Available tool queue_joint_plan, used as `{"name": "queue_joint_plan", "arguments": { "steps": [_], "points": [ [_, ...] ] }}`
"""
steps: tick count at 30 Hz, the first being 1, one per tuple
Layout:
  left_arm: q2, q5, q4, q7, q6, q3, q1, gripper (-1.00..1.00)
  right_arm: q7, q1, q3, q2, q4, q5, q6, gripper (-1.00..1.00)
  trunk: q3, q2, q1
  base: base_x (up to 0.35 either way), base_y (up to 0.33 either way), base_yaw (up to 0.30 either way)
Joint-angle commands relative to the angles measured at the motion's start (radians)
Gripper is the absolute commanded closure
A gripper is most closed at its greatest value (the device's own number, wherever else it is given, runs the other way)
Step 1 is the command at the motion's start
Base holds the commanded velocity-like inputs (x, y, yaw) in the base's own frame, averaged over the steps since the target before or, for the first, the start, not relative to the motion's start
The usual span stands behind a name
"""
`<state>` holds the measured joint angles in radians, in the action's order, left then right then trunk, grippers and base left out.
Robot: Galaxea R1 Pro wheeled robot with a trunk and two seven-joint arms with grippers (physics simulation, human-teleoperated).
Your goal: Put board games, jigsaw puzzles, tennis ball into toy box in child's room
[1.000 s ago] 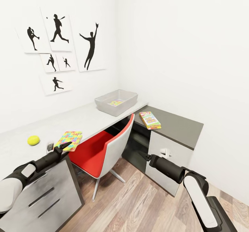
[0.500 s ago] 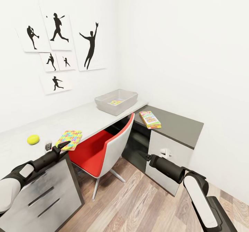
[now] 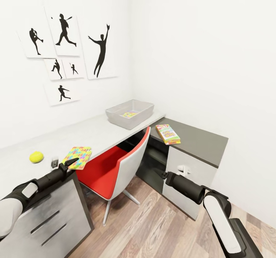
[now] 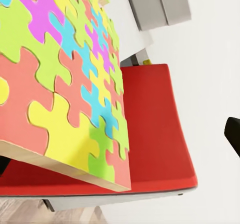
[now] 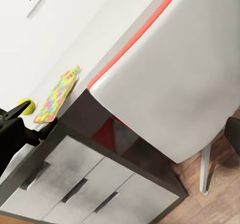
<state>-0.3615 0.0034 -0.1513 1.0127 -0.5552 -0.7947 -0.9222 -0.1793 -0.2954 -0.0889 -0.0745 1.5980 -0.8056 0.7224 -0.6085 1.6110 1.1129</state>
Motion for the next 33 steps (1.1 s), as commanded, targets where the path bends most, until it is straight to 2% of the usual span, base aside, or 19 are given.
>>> {"name": "queue_joint_plan", "arguments": {
  "steps": [1,12,13,22,28,33],
  "points": [
    [-0.001,0.006,-0.004,-0.008,0.006,-0.032,-0.001,-1.0,-0.002,-0.001,0.0,0.0,0.0,0.002,0.003,-1.0,-0.001,0.0,0.0,0.021,0.012,0.0],
    [-0.001,0.006,-0.004,-0.008,0.006,-0.031,-0.001,-1.0,-0.002,-0.001,0.0,0.0,0.0,0.002,0.003,-1.0,-0.001,0.0,0.0,0.004,0.002,0.0],
    [-0.001,0.006,-0.004,-0.008,0.006,-0.031,-0.001,1.0,-0.002,-0.001,0.0,0.0,0.0,0.002,0.003,-1.0,-0.001,0.0,0.0,0.0,0.0,0.0],
    [-0.001,0.006,-0.004,-0.008,0.006,-0.031,-0.001,1.0,-0.002,-0.001,0.0,0.0,0.0,0.002,0.003,-1.0,-0.001,0.0,0.0,0.0,0.0,0.0],
    [-0.001,0.006,-0.004,-0.008,0.005,-0.032,-0.001,1.0,-0.002,-0.001,0.0,0.0,0.0,0.002,0.003,-1.0,0.018,-0.042,-0.023,0.0,0.0,0.0],
    [-0.001,0.006,-0.004,-0.007,0.006,-0.032,-0.001,1.0,-0.003,-0.001,0.0,-0.001,0.0,0.002,0.003,-1.0,0.018,-0.042,-0.023,0.0,0.0,0.0]
  ]
}}
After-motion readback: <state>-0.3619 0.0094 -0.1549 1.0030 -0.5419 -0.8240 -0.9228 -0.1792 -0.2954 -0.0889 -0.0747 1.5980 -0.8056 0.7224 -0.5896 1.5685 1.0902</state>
